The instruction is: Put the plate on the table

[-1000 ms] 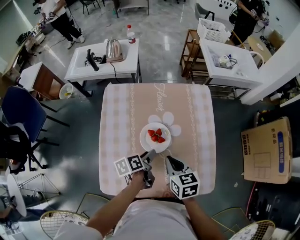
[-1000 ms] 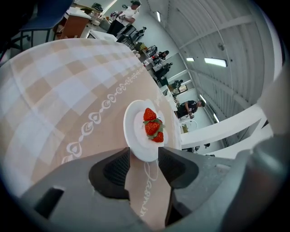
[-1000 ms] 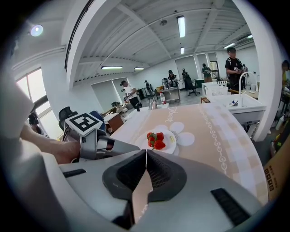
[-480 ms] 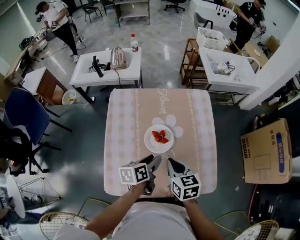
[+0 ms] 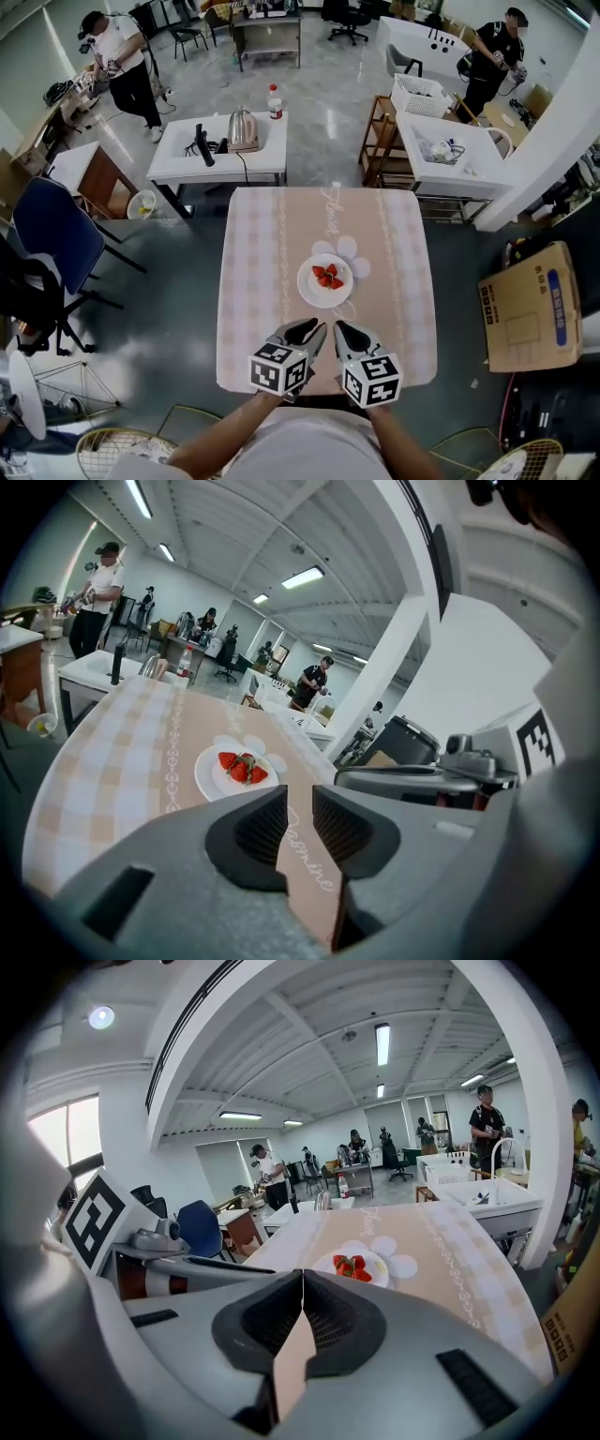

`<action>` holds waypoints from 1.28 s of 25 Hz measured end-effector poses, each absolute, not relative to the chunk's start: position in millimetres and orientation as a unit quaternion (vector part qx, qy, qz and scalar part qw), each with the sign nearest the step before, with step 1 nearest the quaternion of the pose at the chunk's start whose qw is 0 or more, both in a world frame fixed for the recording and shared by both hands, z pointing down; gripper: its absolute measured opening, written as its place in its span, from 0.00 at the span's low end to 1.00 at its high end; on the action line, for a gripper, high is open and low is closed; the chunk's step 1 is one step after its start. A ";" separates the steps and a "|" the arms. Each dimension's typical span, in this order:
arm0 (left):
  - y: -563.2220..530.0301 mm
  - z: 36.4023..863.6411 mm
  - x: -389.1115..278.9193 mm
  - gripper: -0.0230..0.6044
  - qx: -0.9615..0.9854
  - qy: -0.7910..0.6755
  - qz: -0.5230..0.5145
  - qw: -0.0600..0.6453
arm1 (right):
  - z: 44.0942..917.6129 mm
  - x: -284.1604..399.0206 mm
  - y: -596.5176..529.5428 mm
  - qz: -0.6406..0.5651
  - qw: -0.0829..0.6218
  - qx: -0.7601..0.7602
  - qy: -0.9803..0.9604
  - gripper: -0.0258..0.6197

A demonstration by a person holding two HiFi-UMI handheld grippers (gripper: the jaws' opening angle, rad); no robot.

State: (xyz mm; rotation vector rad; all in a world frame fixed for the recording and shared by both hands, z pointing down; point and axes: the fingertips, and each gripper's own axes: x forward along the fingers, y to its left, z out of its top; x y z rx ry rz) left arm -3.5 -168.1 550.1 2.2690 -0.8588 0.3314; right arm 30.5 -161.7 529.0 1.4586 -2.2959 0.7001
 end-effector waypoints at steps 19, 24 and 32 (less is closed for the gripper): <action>-113.2 490.2 -46.2 0.07 0.924 -0.310 0.088 0.207 | 483.9 -17.5 -103.4 0.149 0.167 0.518 -0.825 0.05; -104.0 487.2 -47.0 0.07 0.928 -0.307 0.099 0.184 | 475.5 -23.9 -96.6 0.155 0.147 0.521 -0.827 0.05; -98.4 482.7 -47.1 0.07 0.931 -0.302 0.097 0.179 | 476.5 -25.0 -87.7 0.161 0.136 0.526 -0.824 0.04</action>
